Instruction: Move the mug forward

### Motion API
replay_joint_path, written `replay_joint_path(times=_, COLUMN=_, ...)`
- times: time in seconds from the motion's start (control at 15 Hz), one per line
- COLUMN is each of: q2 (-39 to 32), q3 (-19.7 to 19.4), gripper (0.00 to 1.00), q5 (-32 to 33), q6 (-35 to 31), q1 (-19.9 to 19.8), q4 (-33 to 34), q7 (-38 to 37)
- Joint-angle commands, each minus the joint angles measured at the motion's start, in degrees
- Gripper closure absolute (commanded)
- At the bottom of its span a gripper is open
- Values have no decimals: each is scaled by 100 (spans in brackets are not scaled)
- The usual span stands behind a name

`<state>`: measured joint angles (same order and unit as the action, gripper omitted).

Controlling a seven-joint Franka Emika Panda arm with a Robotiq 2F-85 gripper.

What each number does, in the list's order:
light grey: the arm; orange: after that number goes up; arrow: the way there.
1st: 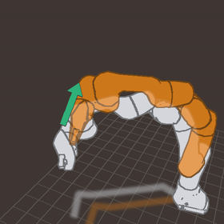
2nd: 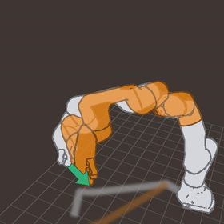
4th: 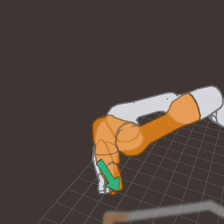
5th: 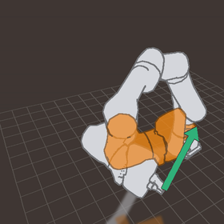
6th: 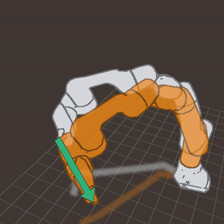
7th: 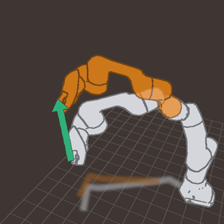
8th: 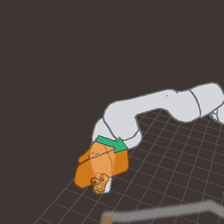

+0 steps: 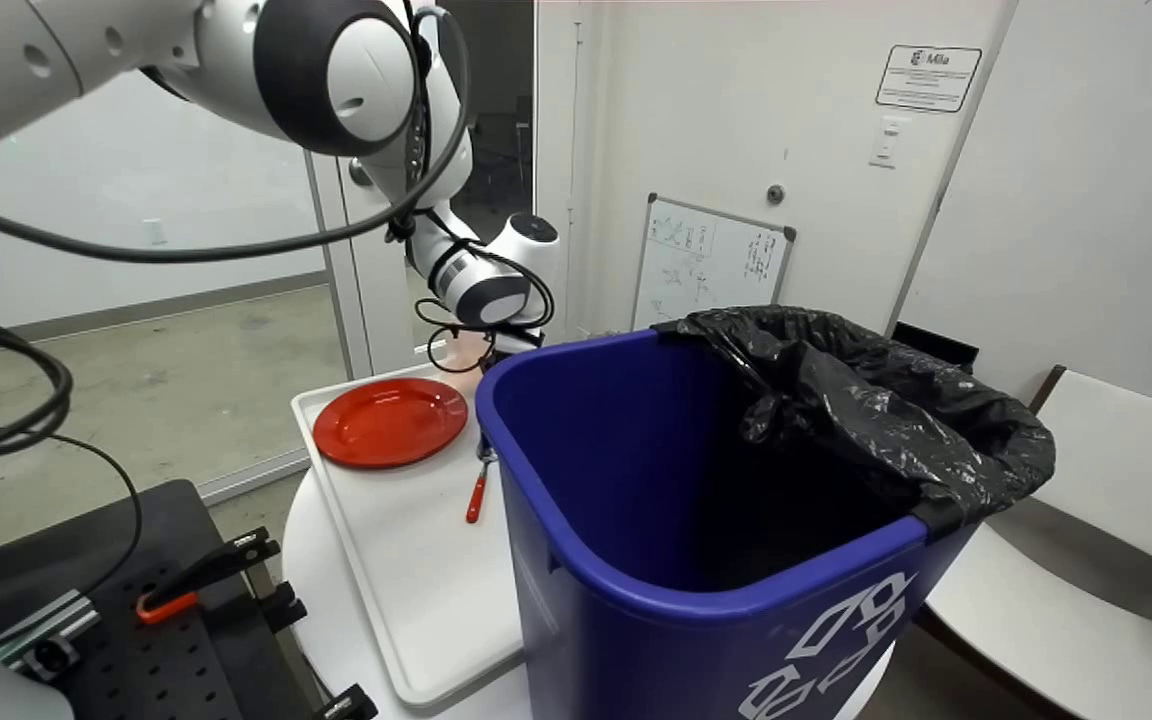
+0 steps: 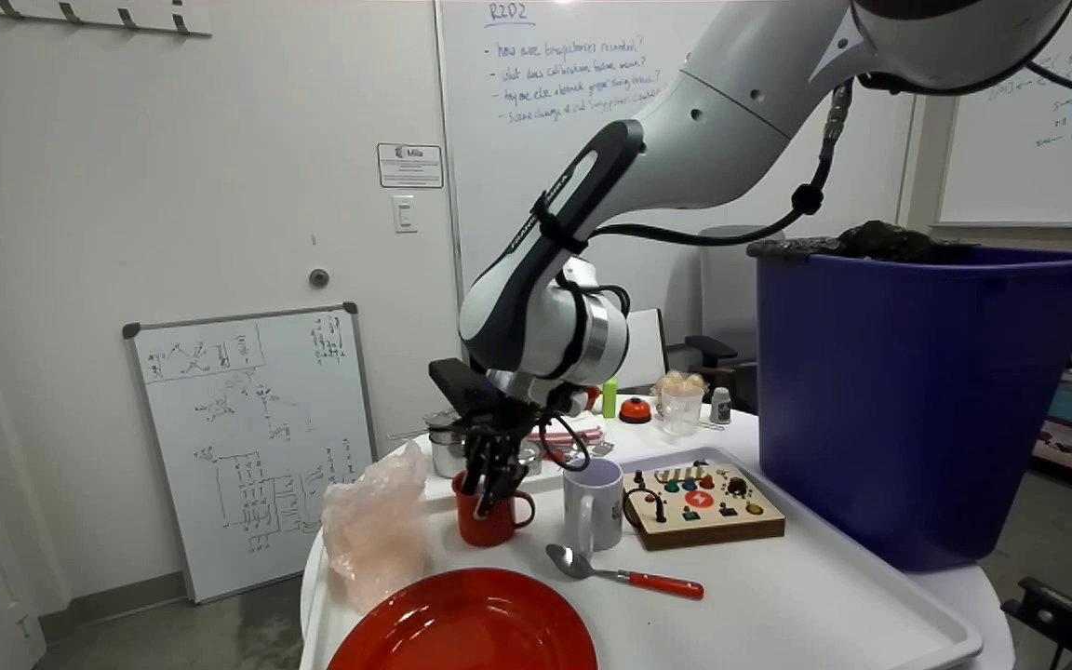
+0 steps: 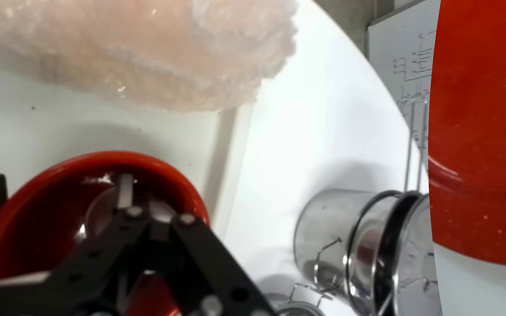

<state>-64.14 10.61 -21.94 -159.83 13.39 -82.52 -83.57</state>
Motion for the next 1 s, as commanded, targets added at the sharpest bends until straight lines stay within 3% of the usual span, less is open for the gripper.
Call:
replay_joint_path(times=0.0, q2=291, q3=288, gripper=16, q5=-190, q6=-742, q1=-80, q4=-387, q7=357)
replay_joint_path(times=0.13, q2=446, q3=307, gripper=1, q5=-174, q6=-1115, q1=-19, q4=-606, q7=384)
replay_joint_path(times=0.2, q2=521, q3=329, gripper=0, q5=-178, q6=-1294, q1=-8, q4=-714, q7=413)
replay_joint_path(times=0.6, q2=1099, q3=328, gripper=0, q5=-165, q6=-2653, q1=111, q4=-1549, q7=488)
replay_joint_path(times=0.73, q2=1158, q3=627, gripper=0, q5=-68, q6=-3217, q1=-65, q4=-1700, q7=736)
replay_joint_path(times=0.8, q2=910, q3=416, gripper=0, q5=-179, q6=-2782, q1=80, q4=-1293, q7=590)
replay_joint_path(times=0.93, q2=1010, q3=535, gripper=0, q5=-181, q6=-3032, q1=48, q4=-1442, q7=692)
